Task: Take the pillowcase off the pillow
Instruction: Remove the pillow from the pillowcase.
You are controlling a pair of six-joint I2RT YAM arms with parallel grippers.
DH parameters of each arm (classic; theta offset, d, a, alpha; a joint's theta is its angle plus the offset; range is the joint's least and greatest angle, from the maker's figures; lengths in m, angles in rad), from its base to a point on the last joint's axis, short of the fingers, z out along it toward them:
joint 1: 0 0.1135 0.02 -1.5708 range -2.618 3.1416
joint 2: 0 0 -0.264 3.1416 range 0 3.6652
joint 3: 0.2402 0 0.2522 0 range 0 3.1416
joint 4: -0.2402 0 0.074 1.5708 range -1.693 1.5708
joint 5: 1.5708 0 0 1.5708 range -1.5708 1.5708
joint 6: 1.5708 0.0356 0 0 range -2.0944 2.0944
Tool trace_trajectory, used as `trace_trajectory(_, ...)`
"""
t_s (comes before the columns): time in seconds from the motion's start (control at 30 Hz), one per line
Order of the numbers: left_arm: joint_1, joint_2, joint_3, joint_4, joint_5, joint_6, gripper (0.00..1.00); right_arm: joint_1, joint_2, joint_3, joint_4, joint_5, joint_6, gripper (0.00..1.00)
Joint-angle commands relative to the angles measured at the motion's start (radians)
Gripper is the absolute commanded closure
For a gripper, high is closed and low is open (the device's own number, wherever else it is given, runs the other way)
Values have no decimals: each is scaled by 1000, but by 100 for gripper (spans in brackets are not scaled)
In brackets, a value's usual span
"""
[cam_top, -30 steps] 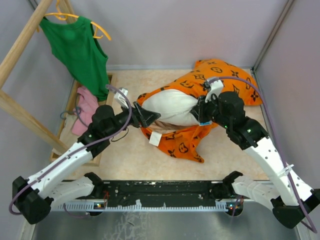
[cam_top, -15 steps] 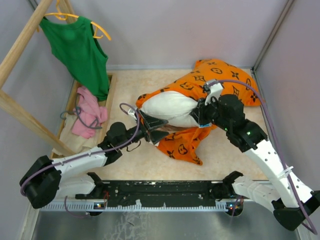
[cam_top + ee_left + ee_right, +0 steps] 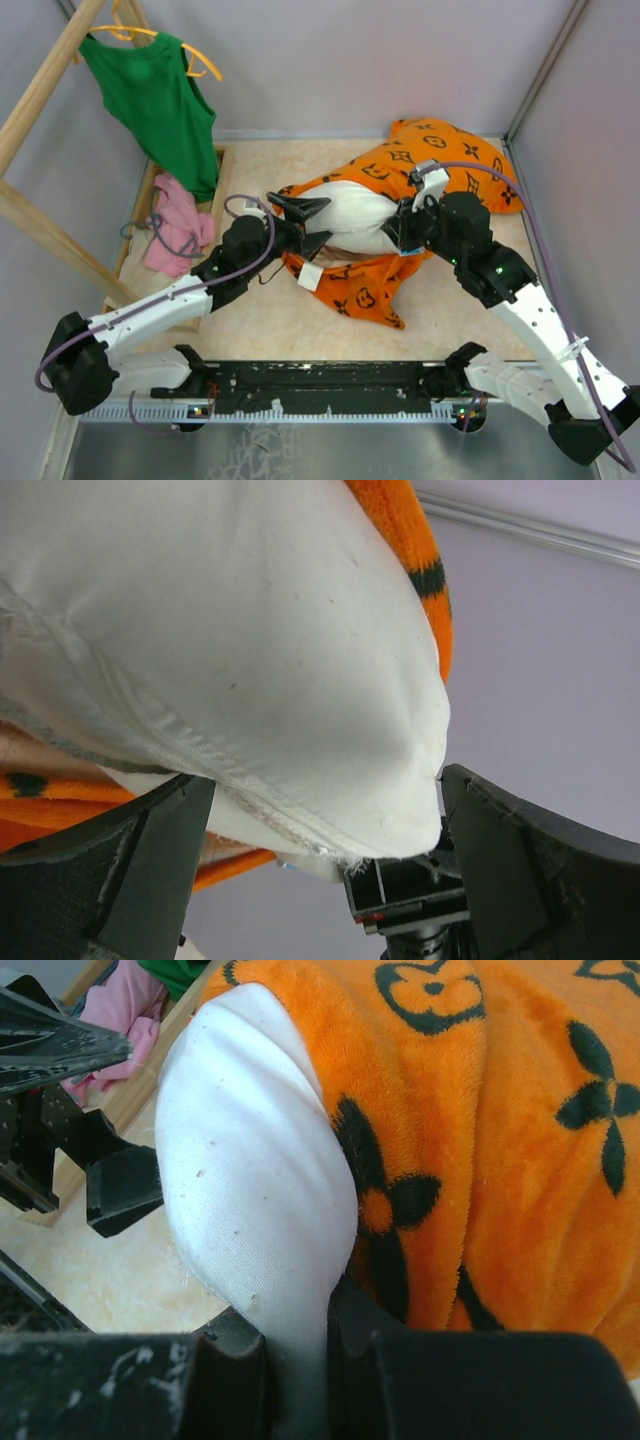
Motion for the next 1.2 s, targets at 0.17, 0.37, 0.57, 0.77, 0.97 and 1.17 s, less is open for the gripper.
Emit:
trace_trajectory(0.17,-16,188,199,-196,-51,5,0,-5,-41,22,147,-46,45,100)
trace_trajectory(0.37,-39,277,231,-113,-84,124,4,-5,-39,9,160,-72,62,100)
trace_trajectory(0.57,-38,297,119,222,-99,385,100,-4,-35,-31,188,-123,94,100)
trace_trajectory(0.77,-3,202,30,285,-163,716,100,90,-32,-36,185,-137,44,58)
trace_trajectory(0.97,49,48,72,45,-197,1215,100,167,-52,-18,279,-289,40,1)
trace_trajectory(1.17,102,-125,20,-19,-66,1447,100,167,-60,31,427,-158,100,1)
